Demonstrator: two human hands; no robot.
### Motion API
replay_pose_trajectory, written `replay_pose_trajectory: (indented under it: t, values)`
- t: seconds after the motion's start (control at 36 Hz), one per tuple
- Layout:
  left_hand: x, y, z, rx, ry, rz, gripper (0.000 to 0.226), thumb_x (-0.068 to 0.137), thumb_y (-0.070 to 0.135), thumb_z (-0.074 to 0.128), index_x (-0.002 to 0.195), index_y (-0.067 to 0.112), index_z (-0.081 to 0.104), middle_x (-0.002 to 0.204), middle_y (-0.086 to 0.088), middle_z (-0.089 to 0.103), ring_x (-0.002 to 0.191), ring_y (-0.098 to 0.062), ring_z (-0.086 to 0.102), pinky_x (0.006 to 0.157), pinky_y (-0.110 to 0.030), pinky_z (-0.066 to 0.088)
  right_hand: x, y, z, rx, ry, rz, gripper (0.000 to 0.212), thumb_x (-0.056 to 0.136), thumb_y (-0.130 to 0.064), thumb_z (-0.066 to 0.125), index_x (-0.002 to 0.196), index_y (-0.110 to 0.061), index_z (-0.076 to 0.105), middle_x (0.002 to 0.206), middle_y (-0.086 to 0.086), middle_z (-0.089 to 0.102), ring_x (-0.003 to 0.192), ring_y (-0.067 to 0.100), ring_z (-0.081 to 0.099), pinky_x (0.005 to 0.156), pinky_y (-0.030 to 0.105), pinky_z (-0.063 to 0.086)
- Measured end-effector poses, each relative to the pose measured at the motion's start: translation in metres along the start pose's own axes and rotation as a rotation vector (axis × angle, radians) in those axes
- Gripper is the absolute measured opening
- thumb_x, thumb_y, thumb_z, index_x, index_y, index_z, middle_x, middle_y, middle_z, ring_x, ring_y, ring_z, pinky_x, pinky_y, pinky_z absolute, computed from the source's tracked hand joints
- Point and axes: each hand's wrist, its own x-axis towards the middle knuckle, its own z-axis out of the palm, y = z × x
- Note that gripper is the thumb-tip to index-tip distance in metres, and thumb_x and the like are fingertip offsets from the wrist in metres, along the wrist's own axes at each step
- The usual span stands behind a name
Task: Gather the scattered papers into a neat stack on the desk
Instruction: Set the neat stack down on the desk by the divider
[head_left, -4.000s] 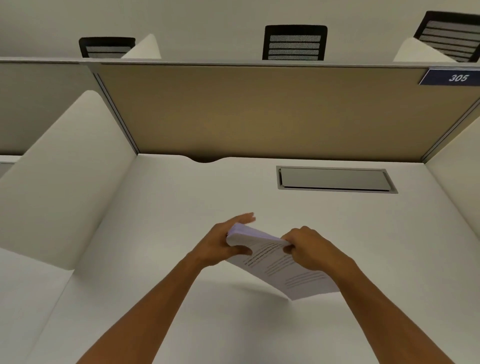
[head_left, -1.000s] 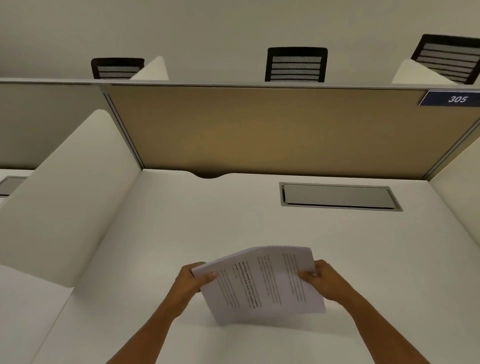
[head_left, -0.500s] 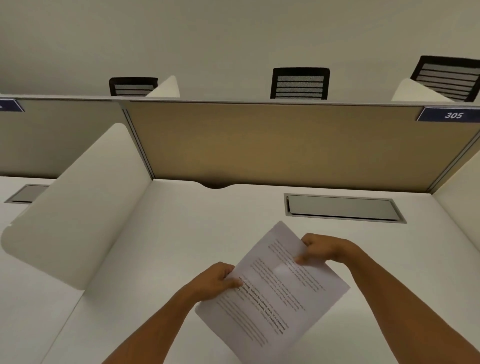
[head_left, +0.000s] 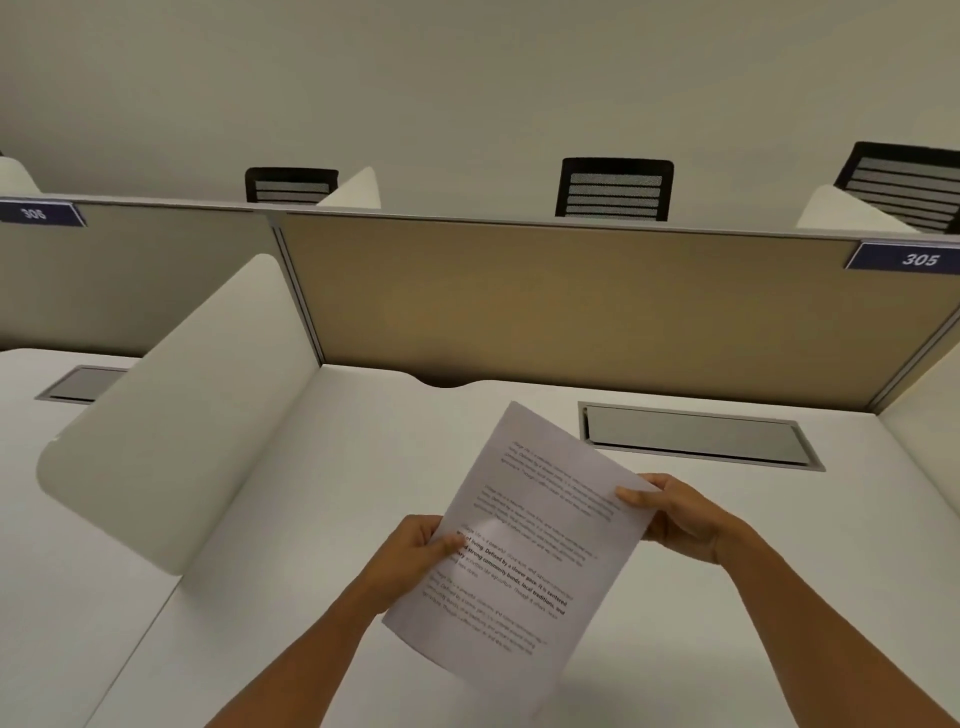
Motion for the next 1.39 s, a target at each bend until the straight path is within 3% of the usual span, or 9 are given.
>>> replay_pose_trajectory:
  t: [0.11, 0.33, 0.56, 0.69, 0.97, 1.19, 1.39]
  values:
    - [-0.003, -0.006, -0.004, -0.083, 0.049, 0.012, 0.032, 0.09, 0.041, 0.066, 0.105, 0.014, 0.073, 0.103, -0.008, 0.079, 0.086, -0.032, 0.077, 0.077, -0.044, 0.063, 0.003, 0.023, 0.015, 0.197, 0.057, -0.065, 0.037, 0.088, -0.013, 0.07, 0.122, 0.0, 0.066, 0.122, 0.021, 0.07, 0.11, 0.039, 0.069, 0.082, 0.044, 0.061]
    - [-0.003, -0.016, -0.014, -0.146, 0.162, -0.028, 0.026, 0.092, 0.033, 0.064, 0.103, 0.012, 0.074, 0.099, -0.009, 0.08, 0.083, -0.034, 0.077, 0.077, -0.047, 0.063, 0.023, 0.053, 0.057, 0.159, 0.253, -0.105, 0.028, 0.091, -0.011, 0.067, 0.117, 0.001, 0.068, 0.112, 0.02, 0.075, 0.1, 0.036, 0.074, 0.076, 0.035, 0.063]
    - [0.0, -0.029, -0.033, -0.2, 0.265, -0.061, 0.022, 0.095, 0.026, 0.063, 0.101, 0.007, 0.073, 0.096, -0.01, 0.08, 0.082, -0.036, 0.076, 0.078, -0.049, 0.062, 0.04, 0.071, 0.097, 0.095, 0.296, -0.054, 0.021, 0.092, -0.009, 0.067, 0.111, 0.001, 0.071, 0.106, 0.016, 0.078, 0.098, 0.032, 0.075, 0.08, 0.036, 0.063]
    - [0.003, -0.034, -0.053, -0.197, 0.341, -0.061, 0.021, 0.094, 0.03, 0.064, 0.099, 0.011, 0.072, 0.093, -0.006, 0.08, 0.076, -0.032, 0.077, 0.071, -0.044, 0.063, 0.053, 0.081, 0.123, 0.063, 0.291, -0.005, 0.021, 0.091, -0.009, 0.069, 0.111, 0.0, 0.071, 0.104, 0.013, 0.078, 0.097, 0.029, 0.076, 0.085, 0.039, 0.062]
    - [0.014, -0.047, -0.115, -0.207, 0.475, -0.084, 0.017, 0.095, 0.029, 0.063, 0.094, 0.015, 0.073, 0.088, -0.004, 0.081, 0.073, -0.03, 0.077, 0.068, -0.04, 0.062, 0.089, 0.1, 0.179, -0.032, 0.325, 0.024, 0.016, 0.089, -0.007, 0.071, 0.105, -0.004, 0.074, 0.096, 0.007, 0.081, 0.09, 0.022, 0.078, 0.073, 0.03, 0.063]
    - [0.033, -0.051, -0.178, -0.112, 0.509, -0.097, 0.015, 0.095, 0.026, 0.064, 0.095, 0.016, 0.074, 0.087, 0.001, 0.08, 0.073, -0.022, 0.077, 0.069, -0.037, 0.062, 0.137, 0.096, 0.228, -0.083, 0.422, -0.011, 0.015, 0.089, -0.007, 0.07, 0.101, -0.013, 0.078, 0.094, 0.002, 0.081, 0.088, 0.02, 0.078, 0.081, 0.04, 0.063]
    - [0.055, -0.065, -0.236, -0.07, 0.508, -0.143, 0.013, 0.092, 0.022, 0.068, 0.093, 0.01, 0.074, 0.089, -0.003, 0.08, 0.077, -0.024, 0.077, 0.074, -0.042, 0.063, 0.183, 0.088, 0.257, -0.059, 0.439, 0.044, 0.018, 0.087, -0.005, 0.071, 0.102, -0.012, 0.078, 0.095, 0.003, 0.081, 0.086, 0.018, 0.078, 0.075, 0.033, 0.063]
